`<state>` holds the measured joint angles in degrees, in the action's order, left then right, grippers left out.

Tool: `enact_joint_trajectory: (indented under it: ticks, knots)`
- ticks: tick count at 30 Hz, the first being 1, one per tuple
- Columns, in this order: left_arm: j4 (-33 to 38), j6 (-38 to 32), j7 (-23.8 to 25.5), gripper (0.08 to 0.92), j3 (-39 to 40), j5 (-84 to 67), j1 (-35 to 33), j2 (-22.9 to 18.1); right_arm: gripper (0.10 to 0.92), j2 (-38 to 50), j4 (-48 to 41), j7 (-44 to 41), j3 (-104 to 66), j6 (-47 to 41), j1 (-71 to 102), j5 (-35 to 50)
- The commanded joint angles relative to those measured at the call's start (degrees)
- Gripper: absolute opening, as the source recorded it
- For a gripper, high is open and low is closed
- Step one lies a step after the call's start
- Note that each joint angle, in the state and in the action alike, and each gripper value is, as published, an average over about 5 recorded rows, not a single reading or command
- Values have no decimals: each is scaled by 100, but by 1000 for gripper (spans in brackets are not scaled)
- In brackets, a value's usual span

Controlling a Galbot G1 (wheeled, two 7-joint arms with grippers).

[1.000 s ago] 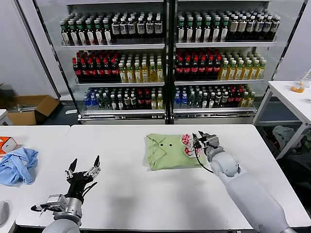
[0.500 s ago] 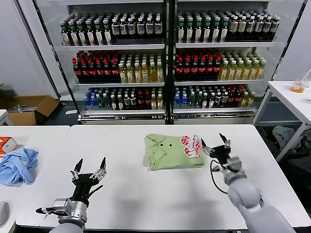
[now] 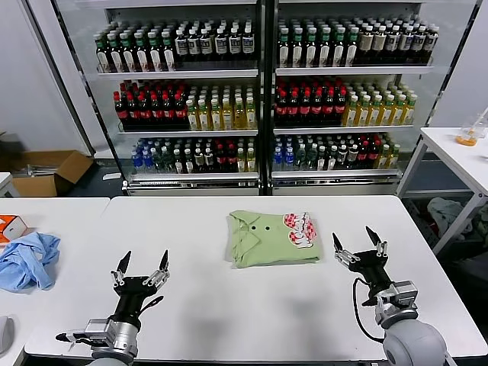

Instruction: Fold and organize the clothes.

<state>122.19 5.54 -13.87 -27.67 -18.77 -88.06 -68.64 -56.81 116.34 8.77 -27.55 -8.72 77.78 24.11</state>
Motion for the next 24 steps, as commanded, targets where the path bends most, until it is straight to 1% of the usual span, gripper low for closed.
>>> enact_joint_trajectory:
  ticks: [1,8,24]
  knots:
    - [100,15,17,823,-107,154,-135,-50,823,-2,420,-42,-220,175,397,16]
    - [161,20,40,823,-143,197,-194,-117,823,-22,503,53,-137,196,381,-228]
    - [319,-68,170,823,-194,265,-405,-209,823,-18,656,-16,-172,261,510,-229]
